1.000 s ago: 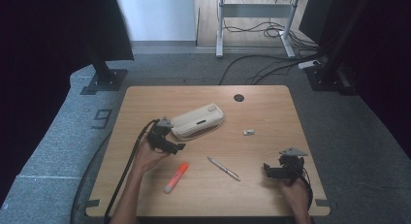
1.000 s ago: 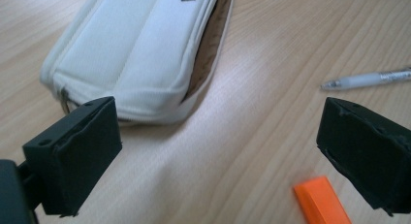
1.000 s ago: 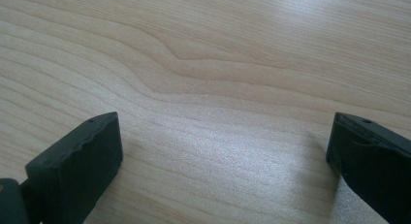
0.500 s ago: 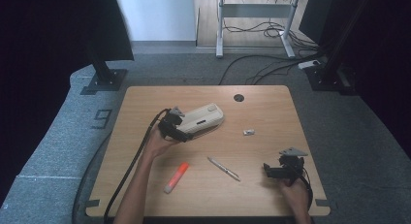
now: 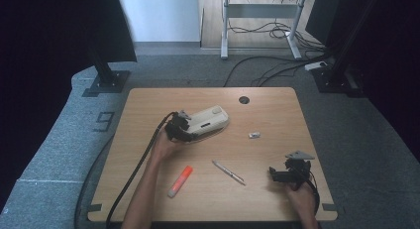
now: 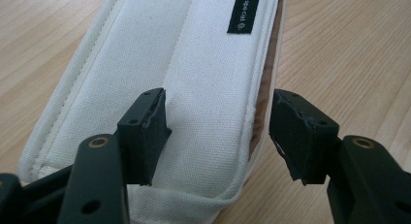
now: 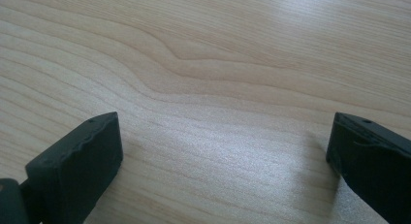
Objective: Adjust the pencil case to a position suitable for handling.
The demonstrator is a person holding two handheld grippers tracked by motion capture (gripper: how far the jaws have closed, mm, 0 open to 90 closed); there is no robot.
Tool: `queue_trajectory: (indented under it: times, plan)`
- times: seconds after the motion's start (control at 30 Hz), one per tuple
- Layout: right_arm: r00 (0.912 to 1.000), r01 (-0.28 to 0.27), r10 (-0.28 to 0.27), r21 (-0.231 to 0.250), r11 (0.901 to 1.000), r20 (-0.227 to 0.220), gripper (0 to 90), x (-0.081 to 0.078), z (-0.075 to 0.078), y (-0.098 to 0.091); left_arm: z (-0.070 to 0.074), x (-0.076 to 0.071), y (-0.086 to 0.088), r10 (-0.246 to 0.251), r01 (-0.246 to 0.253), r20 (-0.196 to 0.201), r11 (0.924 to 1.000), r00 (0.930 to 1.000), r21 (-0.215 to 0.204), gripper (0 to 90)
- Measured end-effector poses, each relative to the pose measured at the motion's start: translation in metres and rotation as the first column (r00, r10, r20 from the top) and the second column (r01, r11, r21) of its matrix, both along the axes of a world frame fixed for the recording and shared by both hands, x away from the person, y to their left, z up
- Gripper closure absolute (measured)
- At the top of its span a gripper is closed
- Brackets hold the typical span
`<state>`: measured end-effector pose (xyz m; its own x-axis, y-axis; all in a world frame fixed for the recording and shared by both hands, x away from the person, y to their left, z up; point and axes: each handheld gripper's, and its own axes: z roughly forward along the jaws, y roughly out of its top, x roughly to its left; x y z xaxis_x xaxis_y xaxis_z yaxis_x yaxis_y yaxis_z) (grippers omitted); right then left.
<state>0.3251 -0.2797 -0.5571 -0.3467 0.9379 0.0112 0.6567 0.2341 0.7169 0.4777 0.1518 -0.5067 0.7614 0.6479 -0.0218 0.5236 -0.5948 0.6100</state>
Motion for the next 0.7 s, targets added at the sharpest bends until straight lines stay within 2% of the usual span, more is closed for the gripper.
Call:
queue_trajectory:
  times: [0.03, 0.1, 0.17, 0.2, 0.23, 0.33, 0.57, 0.63, 0.67, 0.7]
  plan:
    - [1.0000, 0.000, 0.000, 0.000, 1.0000, 0.000, 0.0, 0.000, 0.000, 0.000, -0.002, -0.001, 0.002, 0.006, -0.006, 0.008, 1.0000, 0.9999, -0.001, 44.9]
    - [1.0000, 0.000, 0.000, 0.000, 1.0000, 0.000, 0.0, 0.000, 0.000, 0.000, -0.003, -0.002, 0.002, 0.006, -0.006, 0.007, 1.0000, 1.0000, 0.002, 46.1]
    - [1.0000, 0.000, 0.000, 0.000, 1.0000, 0.000, 0.0, 0.000, 0.000, 0.000, -0.004, -0.004, 0.001, 0.005, -0.005, 0.027, 0.9998, 0.9996, 0.021, 48.0]
    - [1.0000, 0.000, 0.000, 0.000, 1.0000, 0.000, 0.0, 0.000, 0.000, 0.000, -0.005, -0.008, -0.002, -0.004, 0.001, 0.053, 0.9984, 0.9986, 0.057, 50.0]
    - [1.0000, 0.000, 0.000, 0.000, 1.0000, 0.000, 0.0, 0.000, 0.000, 0.000, -0.006, -0.009, -0.003, -0.007, 0.002, 0.069, 0.9973, 0.9976, 0.073, 51.4]
    - [1.0000, 0.000, 0.000, 0.000, 1.0000, 0.000, 0.0, 0.000, 0.000, 0.000, -0.006, -0.011, -0.004, -0.011, 0.004, 0.077, 0.9963, 0.9970, 0.086, 54.7]
    - [1.0000, 0.000, 0.000, 0.000, 1.0000, 0.000, 0.0, 0.000, 0.000, 0.000, -0.001, -0.018, 0.003, -0.004, 0.001, 0.072, 0.9991, 0.9974, 0.042, 66.7]
    - [1.0000, 0.000, 0.000, 0.000, 1.0000, 0.000, 0.0, 0.000, 0.000, 0.000, 0.003, -0.022, 0.008, -0.002, 0.002, 0.046, 0.9999, 0.9989, 0.012, 69.6]
    - [1.0000, 0.000, 0.000, 0.000, 1.0000, 0.000, 0.0, 0.000, 0.000, 0.000, 0.003, -0.022, 0.008, -0.002, 0.002, 0.046, 0.9999, 0.9989, 0.012, 70.0]
    - [1.0000, 0.000, 0.000, 0.000, 1.0000, 0.000, 0.0, 0.000, 0.000, 0.000, 0.005, -0.024, 0.012, 0.003, -0.003, 0.028, 0.9999, 0.9996, -0.012, 70.8]
